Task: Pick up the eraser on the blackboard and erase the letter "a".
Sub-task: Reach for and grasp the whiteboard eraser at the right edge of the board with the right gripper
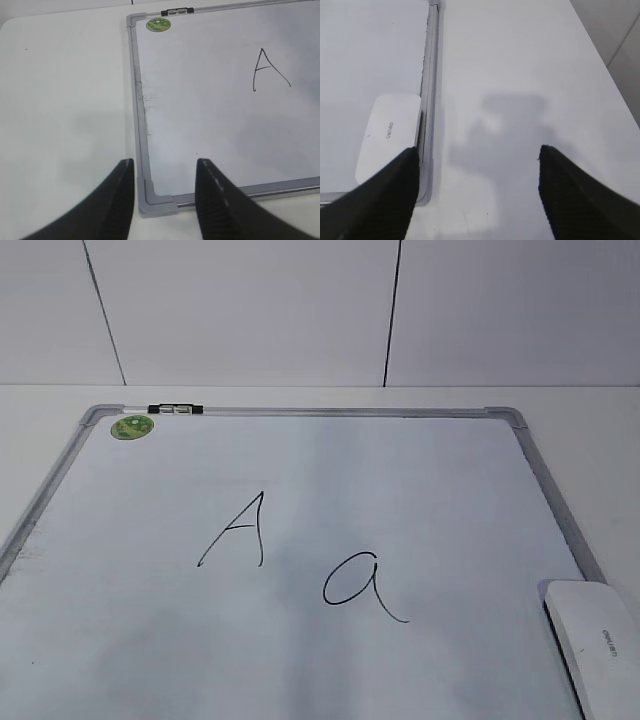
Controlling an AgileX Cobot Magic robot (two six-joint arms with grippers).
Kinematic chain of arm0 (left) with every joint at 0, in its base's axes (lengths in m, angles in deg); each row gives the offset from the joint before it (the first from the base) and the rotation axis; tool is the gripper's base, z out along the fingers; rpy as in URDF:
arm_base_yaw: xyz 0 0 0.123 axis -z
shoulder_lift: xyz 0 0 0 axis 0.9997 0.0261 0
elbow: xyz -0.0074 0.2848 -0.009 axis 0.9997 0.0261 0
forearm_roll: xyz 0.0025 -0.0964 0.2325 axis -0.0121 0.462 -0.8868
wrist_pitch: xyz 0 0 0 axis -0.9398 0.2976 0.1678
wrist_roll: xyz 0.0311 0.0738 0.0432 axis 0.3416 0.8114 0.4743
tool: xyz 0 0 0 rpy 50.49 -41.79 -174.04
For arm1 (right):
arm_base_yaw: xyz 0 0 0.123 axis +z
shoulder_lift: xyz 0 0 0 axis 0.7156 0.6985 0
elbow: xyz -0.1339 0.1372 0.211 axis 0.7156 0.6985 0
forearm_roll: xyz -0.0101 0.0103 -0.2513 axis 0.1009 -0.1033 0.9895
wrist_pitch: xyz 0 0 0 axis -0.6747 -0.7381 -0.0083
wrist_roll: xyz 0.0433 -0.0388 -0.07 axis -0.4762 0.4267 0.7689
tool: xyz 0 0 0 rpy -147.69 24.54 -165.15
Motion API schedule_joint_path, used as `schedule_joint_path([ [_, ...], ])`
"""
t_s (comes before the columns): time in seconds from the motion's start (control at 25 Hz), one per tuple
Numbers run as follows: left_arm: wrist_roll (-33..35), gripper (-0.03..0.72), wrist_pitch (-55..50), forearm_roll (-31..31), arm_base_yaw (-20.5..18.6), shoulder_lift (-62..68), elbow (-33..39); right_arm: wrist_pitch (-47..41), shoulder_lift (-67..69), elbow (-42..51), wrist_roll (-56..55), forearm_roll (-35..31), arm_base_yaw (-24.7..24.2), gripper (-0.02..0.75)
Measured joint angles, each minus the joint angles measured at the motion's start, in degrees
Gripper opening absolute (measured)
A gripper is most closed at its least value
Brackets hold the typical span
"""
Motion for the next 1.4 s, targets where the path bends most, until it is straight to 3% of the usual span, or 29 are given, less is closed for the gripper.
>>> schedule_joint_path([
  [1.4, 0.0, 0.307, 0.0, 0.0, 0.0, 0.0, 0.0, 0.0, 0.0, 0.0, 0.0, 0.48, 0.0, 0.592],
])
